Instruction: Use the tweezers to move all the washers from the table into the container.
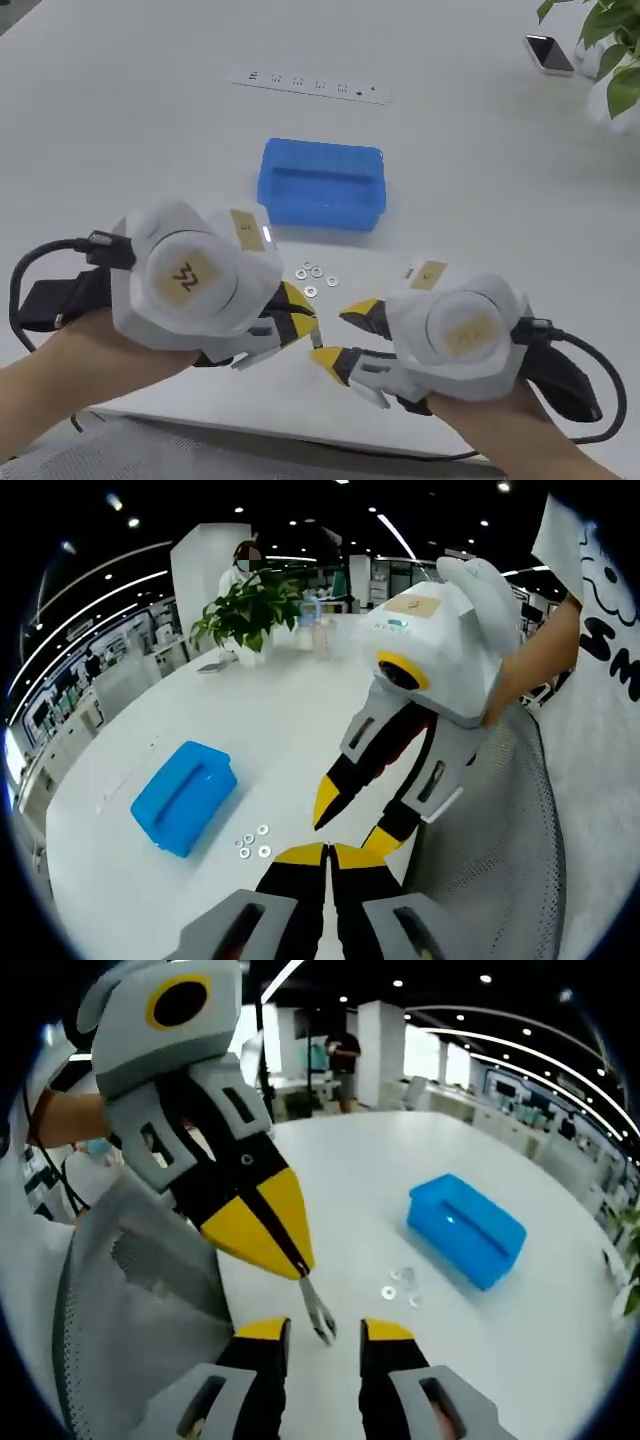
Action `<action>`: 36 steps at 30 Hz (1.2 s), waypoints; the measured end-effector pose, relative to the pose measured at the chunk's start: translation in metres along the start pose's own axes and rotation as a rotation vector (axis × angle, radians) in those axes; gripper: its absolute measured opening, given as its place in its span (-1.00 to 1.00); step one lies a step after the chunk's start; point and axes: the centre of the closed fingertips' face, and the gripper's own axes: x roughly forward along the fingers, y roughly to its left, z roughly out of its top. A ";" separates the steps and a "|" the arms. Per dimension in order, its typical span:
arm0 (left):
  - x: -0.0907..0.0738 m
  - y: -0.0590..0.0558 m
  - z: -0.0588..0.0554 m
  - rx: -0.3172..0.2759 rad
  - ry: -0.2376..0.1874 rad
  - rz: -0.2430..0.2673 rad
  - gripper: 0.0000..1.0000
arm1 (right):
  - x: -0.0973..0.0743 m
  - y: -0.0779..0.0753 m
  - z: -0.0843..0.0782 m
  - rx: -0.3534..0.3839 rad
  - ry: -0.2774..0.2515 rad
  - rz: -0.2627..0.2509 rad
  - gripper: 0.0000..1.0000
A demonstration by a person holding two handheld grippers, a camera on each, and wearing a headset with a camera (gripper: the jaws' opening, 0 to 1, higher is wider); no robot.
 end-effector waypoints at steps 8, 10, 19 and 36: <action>-0.001 -0.008 0.002 0.126 0.068 -0.042 -1.00 | 0.012 0.015 0.004 -0.140 0.019 0.047 -0.73; 0.001 -0.010 0.003 0.141 0.066 -0.052 -1.00 | 0.014 0.015 0.004 -0.156 0.020 0.052 -0.76; 0.002 -0.016 0.002 0.166 0.073 -0.073 -1.00 | 0.022 0.020 0.000 -0.242 0.035 0.061 -0.81; -0.014 -0.010 -0.001 -0.101 -0.112 0.081 -0.51 | 0.029 0.022 -0.003 -0.275 0.057 0.057 -0.93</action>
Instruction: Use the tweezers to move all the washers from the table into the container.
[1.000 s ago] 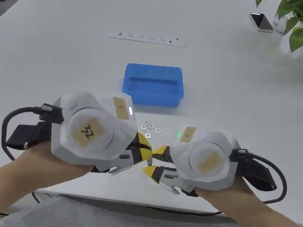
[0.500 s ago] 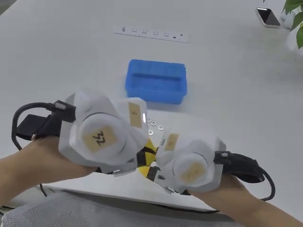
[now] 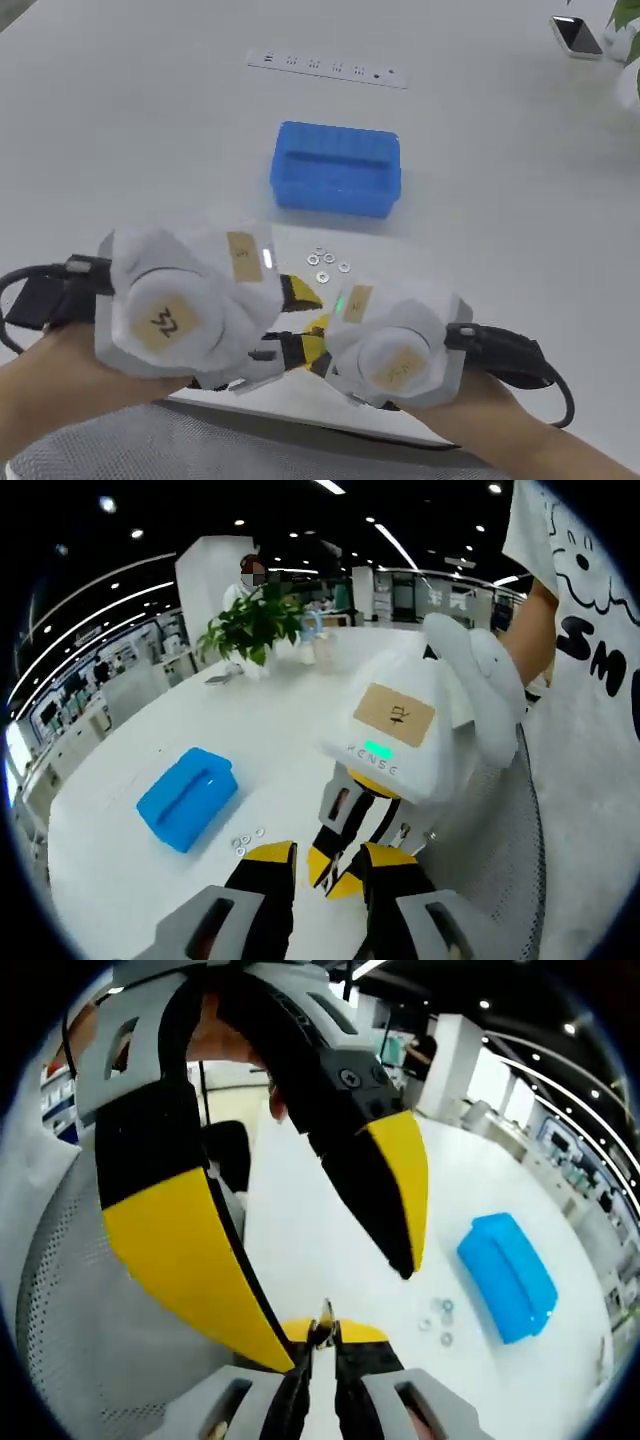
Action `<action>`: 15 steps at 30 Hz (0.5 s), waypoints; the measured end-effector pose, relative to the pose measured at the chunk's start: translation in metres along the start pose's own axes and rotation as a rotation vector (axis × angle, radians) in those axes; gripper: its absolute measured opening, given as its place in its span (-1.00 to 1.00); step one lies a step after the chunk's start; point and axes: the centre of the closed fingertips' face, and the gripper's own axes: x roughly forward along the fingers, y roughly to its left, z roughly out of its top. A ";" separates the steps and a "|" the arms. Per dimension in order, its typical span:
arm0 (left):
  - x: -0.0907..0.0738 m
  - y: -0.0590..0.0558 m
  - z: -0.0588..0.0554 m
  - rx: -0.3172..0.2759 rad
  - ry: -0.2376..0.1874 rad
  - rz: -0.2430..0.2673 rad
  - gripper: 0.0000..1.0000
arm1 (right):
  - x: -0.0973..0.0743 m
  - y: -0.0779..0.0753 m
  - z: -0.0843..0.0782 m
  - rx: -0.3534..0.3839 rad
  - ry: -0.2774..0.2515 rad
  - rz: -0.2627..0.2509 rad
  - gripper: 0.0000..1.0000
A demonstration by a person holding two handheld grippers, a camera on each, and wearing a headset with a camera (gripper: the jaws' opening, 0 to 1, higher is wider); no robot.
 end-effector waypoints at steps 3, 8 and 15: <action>-0.014 0.021 0.001 -0.086 -0.115 0.158 -0.23 | 0.001 0.002 0.001 -0.005 0.000 0.002 -0.94; -0.042 0.052 -0.009 -0.203 -0.238 0.370 0.16 | 0.003 0.002 0.001 -0.006 0.004 0.010 -0.96; -0.074 0.073 -0.013 -0.288 -0.403 0.578 0.61 | 0.000 -0.006 0.001 0.135 -0.021 0.023 -0.97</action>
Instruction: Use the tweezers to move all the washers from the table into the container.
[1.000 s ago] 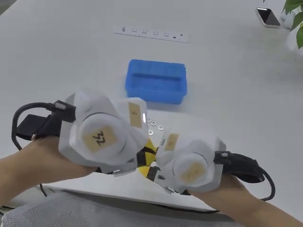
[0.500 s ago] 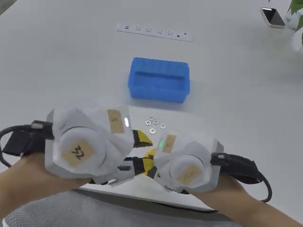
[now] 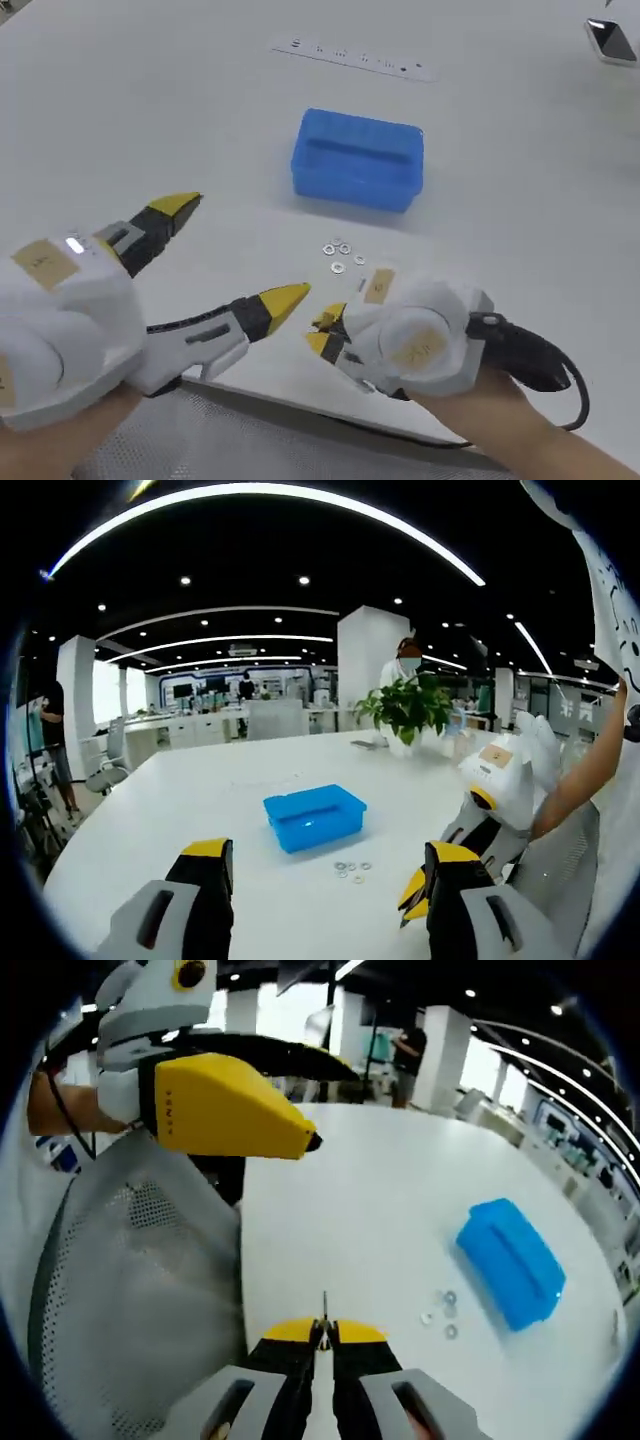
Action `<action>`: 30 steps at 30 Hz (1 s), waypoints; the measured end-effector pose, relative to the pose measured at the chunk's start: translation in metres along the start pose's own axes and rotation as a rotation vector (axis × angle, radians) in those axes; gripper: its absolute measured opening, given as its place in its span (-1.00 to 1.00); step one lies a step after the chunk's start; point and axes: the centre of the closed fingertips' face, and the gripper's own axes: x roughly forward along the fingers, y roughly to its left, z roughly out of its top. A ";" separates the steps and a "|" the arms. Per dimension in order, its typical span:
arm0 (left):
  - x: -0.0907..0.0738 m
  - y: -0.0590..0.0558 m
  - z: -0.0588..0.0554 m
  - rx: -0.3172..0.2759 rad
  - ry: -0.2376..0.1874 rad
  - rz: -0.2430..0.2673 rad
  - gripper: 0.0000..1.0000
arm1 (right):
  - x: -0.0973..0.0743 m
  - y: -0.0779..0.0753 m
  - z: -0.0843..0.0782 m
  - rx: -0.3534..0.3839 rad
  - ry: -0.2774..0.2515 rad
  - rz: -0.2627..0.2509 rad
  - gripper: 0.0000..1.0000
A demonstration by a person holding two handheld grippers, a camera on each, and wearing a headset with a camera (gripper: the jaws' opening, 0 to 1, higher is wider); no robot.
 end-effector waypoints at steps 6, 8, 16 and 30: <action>-0.001 0.003 0.000 0.016 -0.043 0.049 0.78 | -0.008 -0.030 0.012 0.151 -0.060 -0.036 -0.97; 0.001 0.004 0.002 0.003 -0.059 0.051 0.84 | -0.010 -0.042 0.015 0.175 -0.073 -0.056 -0.96; 0.005 0.007 -0.016 0.067 0.025 0.086 0.86 | -0.011 -0.085 0.014 0.256 -0.088 -0.130 -0.95; 0.006 0.009 -0.026 0.114 0.070 0.081 0.97 | 0.000 -0.103 0.016 0.326 -0.107 -0.163 -0.93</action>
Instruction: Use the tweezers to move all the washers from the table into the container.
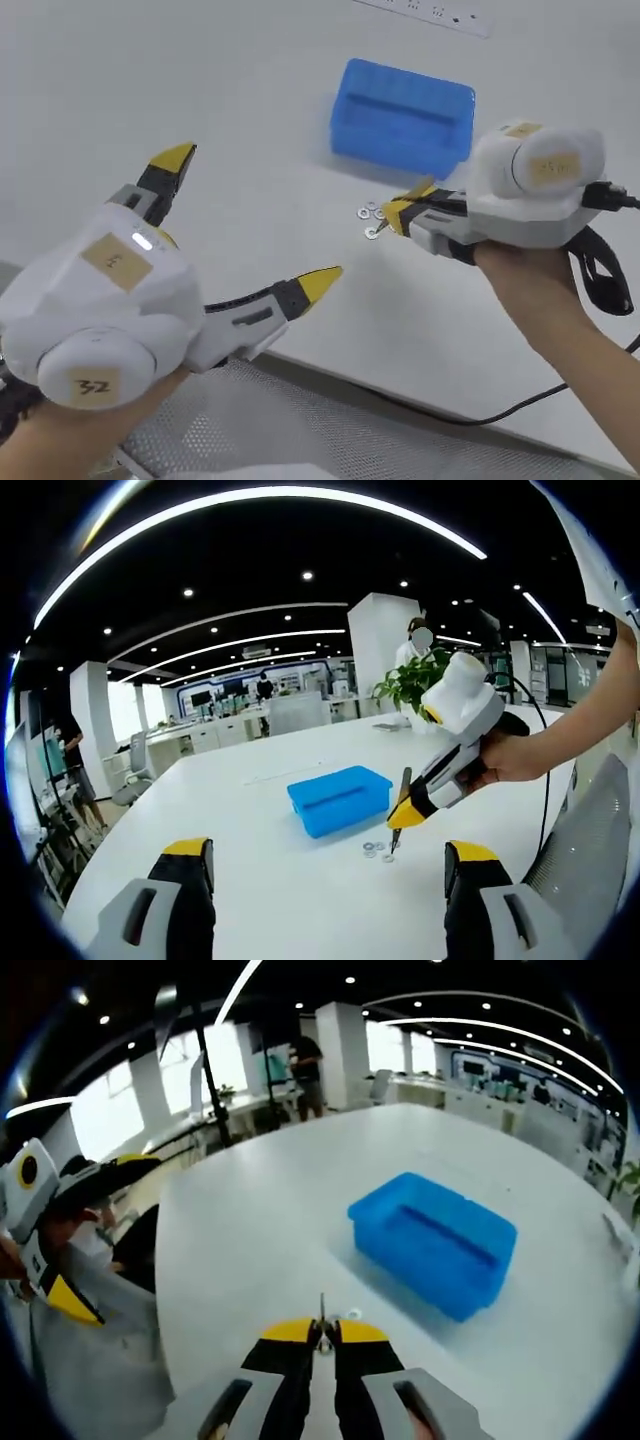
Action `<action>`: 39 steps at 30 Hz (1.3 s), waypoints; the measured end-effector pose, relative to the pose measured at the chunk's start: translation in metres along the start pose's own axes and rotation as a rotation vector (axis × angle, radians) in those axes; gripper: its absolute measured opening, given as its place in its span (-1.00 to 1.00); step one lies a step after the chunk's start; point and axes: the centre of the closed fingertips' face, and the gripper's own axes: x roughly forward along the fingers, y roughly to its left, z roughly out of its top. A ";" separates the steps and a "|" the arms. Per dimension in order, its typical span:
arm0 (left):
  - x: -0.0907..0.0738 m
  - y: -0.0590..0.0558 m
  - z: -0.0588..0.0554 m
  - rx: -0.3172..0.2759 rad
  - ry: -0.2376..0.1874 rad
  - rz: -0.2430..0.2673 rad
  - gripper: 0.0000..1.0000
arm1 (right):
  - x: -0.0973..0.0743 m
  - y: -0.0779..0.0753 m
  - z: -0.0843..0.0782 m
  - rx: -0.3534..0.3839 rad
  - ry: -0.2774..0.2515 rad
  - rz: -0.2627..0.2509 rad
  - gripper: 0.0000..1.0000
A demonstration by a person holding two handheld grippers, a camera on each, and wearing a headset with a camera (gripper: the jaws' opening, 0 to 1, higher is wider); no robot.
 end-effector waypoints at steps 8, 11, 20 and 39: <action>0.003 -0.001 -0.007 -0.010 0.036 -0.009 0.98 | 0.006 -0.003 0.002 -0.011 0.001 -0.010 -0.93; 0.005 -0.005 -0.018 0.005 0.104 -0.028 0.98 | 0.009 -0.003 -0.001 -0.009 0.014 0.001 -0.92; 0.006 -0.009 -0.026 0.024 0.148 -0.042 0.98 | 0.011 -0.002 -0.003 -0.057 0.027 -0.010 -0.93; 0.011 -0.008 -0.031 0.080 0.229 -0.097 0.90 | -0.008 -0.002 0.013 -0.060 0.028 -0.010 -0.95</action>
